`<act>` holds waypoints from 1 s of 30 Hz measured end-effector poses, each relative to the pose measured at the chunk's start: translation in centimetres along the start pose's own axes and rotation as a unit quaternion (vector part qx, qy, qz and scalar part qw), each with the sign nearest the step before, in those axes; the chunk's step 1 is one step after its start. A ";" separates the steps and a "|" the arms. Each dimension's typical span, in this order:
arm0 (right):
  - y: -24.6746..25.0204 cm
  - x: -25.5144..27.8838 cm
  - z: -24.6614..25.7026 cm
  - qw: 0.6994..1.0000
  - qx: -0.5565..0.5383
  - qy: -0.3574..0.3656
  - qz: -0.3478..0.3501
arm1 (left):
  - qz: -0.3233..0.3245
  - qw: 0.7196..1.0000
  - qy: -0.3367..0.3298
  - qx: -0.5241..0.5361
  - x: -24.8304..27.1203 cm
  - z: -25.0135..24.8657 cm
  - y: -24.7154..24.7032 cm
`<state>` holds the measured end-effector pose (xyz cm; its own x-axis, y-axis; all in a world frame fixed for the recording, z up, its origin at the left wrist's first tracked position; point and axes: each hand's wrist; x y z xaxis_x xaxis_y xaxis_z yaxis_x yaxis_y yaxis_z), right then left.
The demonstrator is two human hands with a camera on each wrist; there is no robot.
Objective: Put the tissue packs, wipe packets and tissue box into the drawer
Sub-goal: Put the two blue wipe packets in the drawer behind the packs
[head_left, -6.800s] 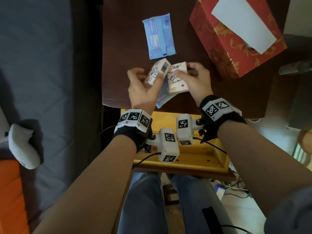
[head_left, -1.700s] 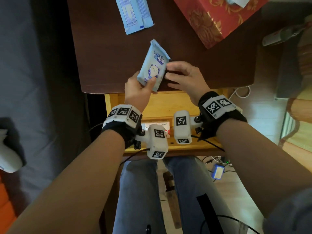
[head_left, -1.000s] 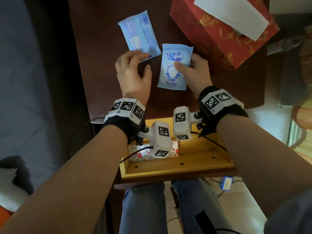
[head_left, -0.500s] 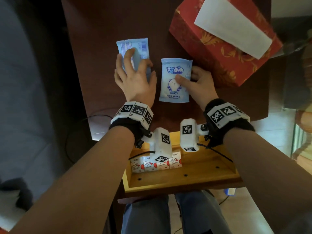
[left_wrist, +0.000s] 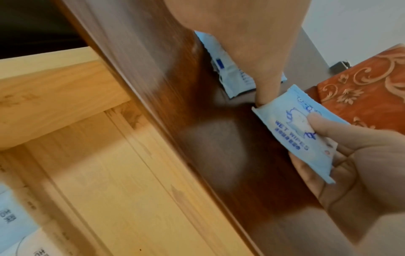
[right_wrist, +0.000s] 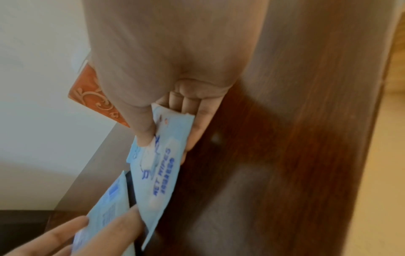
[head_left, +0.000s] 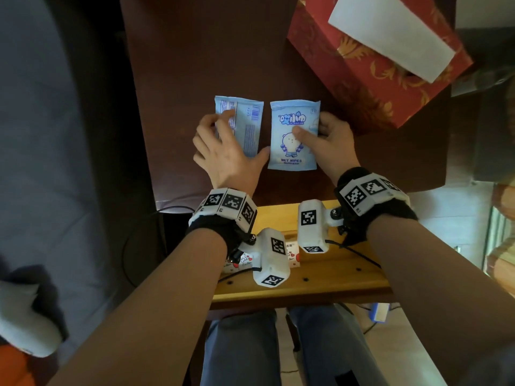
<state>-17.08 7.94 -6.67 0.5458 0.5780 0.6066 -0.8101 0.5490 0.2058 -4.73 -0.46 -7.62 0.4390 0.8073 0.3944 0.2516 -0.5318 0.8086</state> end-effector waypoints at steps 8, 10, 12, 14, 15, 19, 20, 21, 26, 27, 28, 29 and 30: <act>0.1 2.0 -1.3 1.000 0.017 -0.008 0.020 | 0.007 0.999 0.044 0.017 2.0 0.2 0.5; 0.1 2.6 -1.5 0.999 0.014 -0.011 0.031 | -0.004 0.998 0.016 0.055 3.0 0.5 0.5; 0.2 3.1 -1.7 0.999 0.006 -0.016 0.041 | -0.005 0.992 0.004 0.128 4.1 0.7 0.3; 0.3 3.7 -2.0 0.998 -0.016 -0.019 0.052 | 0.038 0.972 0.002 0.231 5.2 0.8 0.1; 0.4 4.0 -2.1 0.998 -0.029 -0.020 0.056 | 0.059 0.959 0.006 0.278 5.6 0.8 0.0; 0.6 5.1 -2.6 0.996 -0.059 -0.031 0.066 | 0.115 0.919 0.052 0.373 6.7 0.9 -0.6; 0.7 5.4 -2.7 0.995 -0.061 -0.037 0.067 | 0.128 0.909 0.063 0.391 6.9 0.8 -0.5; 0.9 5.6 -2.8 0.995 -0.063 -0.043 0.069 | 0.141 0.900 0.072 0.407 7.0 0.9 -0.5; 1.5 7.0 -2.9 0.991 -0.085 -0.067 0.074 | 0.189 0.885 0.062 0.421 8.4 1.2 0.1; 1.6 7.3 -2.9 0.992 -0.081 -0.065 0.072 | 0.202 0.885 0.064 0.415 8.8 1.2 0.2; 1.7 7.7 -2.9 0.993 -0.069 -0.061 0.070 | 0.215 0.883 0.070 0.411 9.4 1.2 0.2; 1.7 8.0 -2.8 0.995 -0.055 -0.056 0.067 | 0.230 0.880 0.076 0.408 9.7 1.3 0.3; 1.8 8.4 -2.7 0.996 -0.042 -0.050 0.066 | 0.240 0.876 0.081 0.410 10.2 1.2 0.4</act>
<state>-13.34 15.43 -3.30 0.4079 0.5873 0.6991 -0.8507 0.5226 0.0572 0.92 7.28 -3.81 0.5521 0.4305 0.7140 0.6355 -0.7717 -0.0261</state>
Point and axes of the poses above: each hand's wrist, its own x-axis away from the middle knuckle, its own y-axis out of the back of the hand, z = x × y, and after that the axes turned 9 degrees about z, right-handed
